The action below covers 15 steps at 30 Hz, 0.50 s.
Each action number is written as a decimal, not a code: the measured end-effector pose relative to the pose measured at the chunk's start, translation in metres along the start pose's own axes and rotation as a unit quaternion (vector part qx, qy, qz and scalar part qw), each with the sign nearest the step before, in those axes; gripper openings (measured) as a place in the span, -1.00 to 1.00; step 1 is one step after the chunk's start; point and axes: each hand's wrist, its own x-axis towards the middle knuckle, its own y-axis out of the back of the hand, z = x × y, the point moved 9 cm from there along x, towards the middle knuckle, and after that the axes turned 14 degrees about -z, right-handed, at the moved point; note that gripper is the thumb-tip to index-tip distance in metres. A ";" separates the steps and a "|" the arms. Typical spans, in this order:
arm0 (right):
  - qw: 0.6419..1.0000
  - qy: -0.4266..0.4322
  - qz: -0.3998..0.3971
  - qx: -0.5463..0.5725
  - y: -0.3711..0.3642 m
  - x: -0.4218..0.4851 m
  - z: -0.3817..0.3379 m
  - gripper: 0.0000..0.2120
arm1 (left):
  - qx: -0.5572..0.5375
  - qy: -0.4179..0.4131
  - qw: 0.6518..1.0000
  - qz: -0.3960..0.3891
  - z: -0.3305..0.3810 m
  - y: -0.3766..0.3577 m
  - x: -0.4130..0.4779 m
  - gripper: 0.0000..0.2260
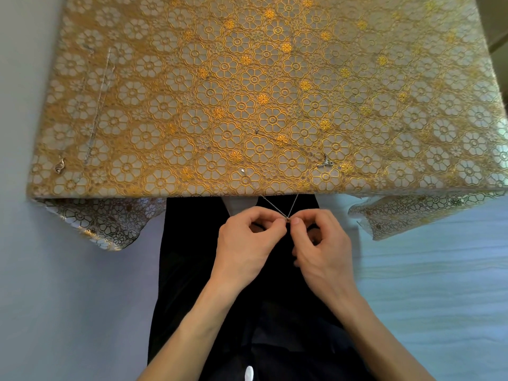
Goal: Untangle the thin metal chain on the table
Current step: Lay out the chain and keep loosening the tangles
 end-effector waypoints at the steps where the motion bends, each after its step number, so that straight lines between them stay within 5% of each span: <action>1: 0.999 -0.021 -0.014 0.040 -0.003 -0.001 0.004 -0.88 | -0.029 0.005 1.000 0.002 -0.002 -0.001 0.001 -0.93; 7: 0.950 -0.149 -0.062 0.268 -0.024 -0.006 0.024 -0.81 | -0.153 0.038 0.987 -0.017 -0.012 -0.012 0.001 -0.93; 15: 0.954 -0.125 -0.078 0.263 -0.022 -0.006 0.025 -0.86 | -0.139 0.025 0.990 -0.023 -0.015 -0.009 0.000 -0.93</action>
